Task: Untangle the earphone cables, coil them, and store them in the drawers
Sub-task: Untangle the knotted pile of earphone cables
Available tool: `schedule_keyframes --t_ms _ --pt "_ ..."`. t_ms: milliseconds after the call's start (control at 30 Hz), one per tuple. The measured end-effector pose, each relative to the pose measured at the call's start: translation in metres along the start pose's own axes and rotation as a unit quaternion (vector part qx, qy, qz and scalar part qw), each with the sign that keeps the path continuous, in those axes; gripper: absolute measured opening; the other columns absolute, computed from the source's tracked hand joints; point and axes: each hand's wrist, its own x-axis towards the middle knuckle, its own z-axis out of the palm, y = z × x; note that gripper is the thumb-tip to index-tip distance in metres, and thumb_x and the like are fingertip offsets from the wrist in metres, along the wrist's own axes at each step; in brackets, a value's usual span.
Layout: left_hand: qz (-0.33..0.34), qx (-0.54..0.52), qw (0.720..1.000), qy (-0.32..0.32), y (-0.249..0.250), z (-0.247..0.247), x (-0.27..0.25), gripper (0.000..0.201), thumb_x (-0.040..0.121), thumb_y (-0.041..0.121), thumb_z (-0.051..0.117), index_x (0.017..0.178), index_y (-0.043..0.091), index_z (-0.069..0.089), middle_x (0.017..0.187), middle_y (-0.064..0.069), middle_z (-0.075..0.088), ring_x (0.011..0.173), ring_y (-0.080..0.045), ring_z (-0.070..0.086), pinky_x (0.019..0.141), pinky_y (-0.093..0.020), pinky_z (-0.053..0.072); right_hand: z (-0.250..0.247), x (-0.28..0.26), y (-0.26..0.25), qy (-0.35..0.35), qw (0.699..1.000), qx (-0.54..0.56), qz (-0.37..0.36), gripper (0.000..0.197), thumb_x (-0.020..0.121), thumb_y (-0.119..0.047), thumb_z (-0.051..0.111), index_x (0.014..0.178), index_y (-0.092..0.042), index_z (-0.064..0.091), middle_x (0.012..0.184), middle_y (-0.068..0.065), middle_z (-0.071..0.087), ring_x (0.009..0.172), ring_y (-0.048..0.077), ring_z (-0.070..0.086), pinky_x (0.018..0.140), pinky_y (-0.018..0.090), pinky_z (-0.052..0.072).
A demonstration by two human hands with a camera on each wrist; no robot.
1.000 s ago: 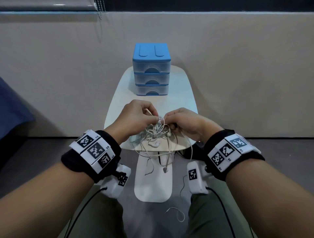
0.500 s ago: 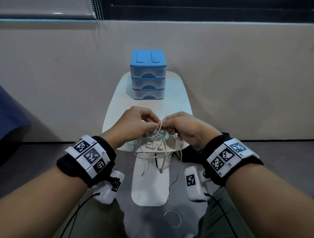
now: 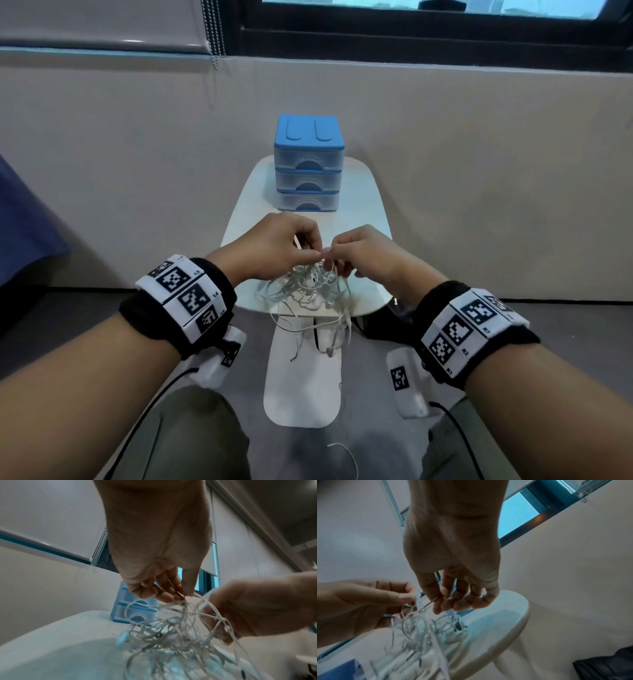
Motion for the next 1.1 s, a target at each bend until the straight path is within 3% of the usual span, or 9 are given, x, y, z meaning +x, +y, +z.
schedule_keyframes --t_ms 133,267,367,533,633,700,867,1000,1100 --pt "-0.022 -0.138 0.989 0.045 -0.003 -0.008 -0.001 0.008 0.096 0.016 0.071 0.093 0.01 0.067 0.09 -0.001 0.078 0.086 -0.015 0.073 0.083 -0.029 0.056 -0.004 0.01 0.017 0.059 0.992 -0.107 0.023 0.019 0.083 -0.013 0.066 0.065 -0.012 0.073 0.06 -0.001 0.066 0.063 0.016 0.058 0.068 0.032 0.053" --pt "-0.002 -0.201 0.975 0.097 0.002 -0.004 -0.004 0.01 0.098 0.012 0.067 0.098 0.002 0.064 0.086 -0.006 0.079 0.09 -0.029 0.074 0.086 -0.039 0.056 -0.006 0.007 0.013 0.085 0.993 -0.069 -0.038 0.017 0.083 -0.004 0.064 0.088 -0.02 0.071 0.081 -0.002 0.068 0.072 0.016 0.06 0.065 0.027 0.048" --pt "-0.004 -0.184 0.976 0.113 0.002 -0.002 0.0 0.008 0.098 0.016 0.069 0.096 0.008 0.066 0.081 -0.004 0.077 0.084 -0.027 0.073 0.086 -0.044 0.055 -0.012 0.002 -0.007 0.028 0.994 0.066 -0.08 0.008 0.085 -0.011 0.066 0.084 -0.017 0.071 0.084 -0.003 0.068 0.074 0.008 0.053 0.068 0.02 0.041" --pt "0.021 -0.193 0.977 0.087 0.001 -0.003 0.002 0.012 0.1 0.018 0.066 0.098 0.007 0.065 0.077 -0.009 0.072 0.072 -0.015 0.064 0.074 -0.031 0.051 -0.025 -0.006 -0.031 -0.137 0.978 0.147 -0.05 0.019 0.09 -0.028 0.06 0.077 -0.024 0.072 0.088 -0.005 0.067 0.085 0.011 0.05 0.079 0.035 0.033" --pt "0.021 -0.215 0.972 0.089 -0.01 -0.004 -0.001 0.016 0.099 0.02 0.068 0.097 0.004 0.065 0.077 -0.007 0.066 0.073 -0.018 0.061 0.073 -0.033 0.05 -0.04 -0.009 -0.046 -0.121 0.966 0.224 -0.051 0.019 0.087 -0.03 0.06 0.07 -0.027 0.069 0.097 -0.003 0.066 0.088 0.012 0.05 0.08 0.038 0.029" --pt "0.015 -0.209 0.975 0.076 -0.017 -0.001 -0.002 0.017 0.098 0.021 0.069 0.092 0.005 0.065 0.077 -0.007 0.061 0.072 -0.019 0.055 0.071 -0.032 0.047 -0.046 -0.012 -0.053 -0.09 0.964 0.24 -0.072 0.005 0.084 -0.031 0.063 0.085 -0.028 0.068 0.099 -0.007 0.067 0.094 0.014 0.049 0.08 0.037 0.028" --pt "-0.003 -0.173 0.982 0.072 -0.019 0.005 0.003 0.018 0.101 0.02 0.065 0.091 0.005 0.064 0.072 0.0 0.06 0.062 -0.009 0.053 0.059 -0.02 0.045 -0.054 -0.023 -0.07 -0.114 0.952 0.236 -0.158 0.047 0.096 -0.041 0.055 0.142 -0.04 0.057 0.117 -0.005 0.063 0.1 0.011 0.059 0.083 0.026 0.043" --pt "0.0 -0.131 0.988 0.076 -0.021 -0.001 0.011 0.017 0.1 0.019 0.066 0.086 0.009 0.066 0.069 0.002 0.06 0.059 -0.007 0.052 0.058 -0.02 0.044 -0.062 -0.022 -0.078 -0.121 0.962 0.207 -0.132 0.07 0.093 -0.024 0.066 0.152 -0.05 0.037 0.112 0.012 0.067 0.104 0.028 0.072 0.099 0.044 0.052" --pt "0.01 -0.086 0.994 0.072 -0.024 -0.004 0.014 0.015 0.098 0.02 0.069 0.085 0.013 0.069 0.074 -0.003 0.066 0.063 -0.006 0.055 0.066 -0.024 0.046 -0.065 -0.022 -0.085 -0.109 0.977 0.153 -0.104 0.07 0.1 -0.005 0.06 0.153 -0.045 0.035 0.088 0.016 0.059 0.072 0.022 0.065 0.08 0.041 0.059"
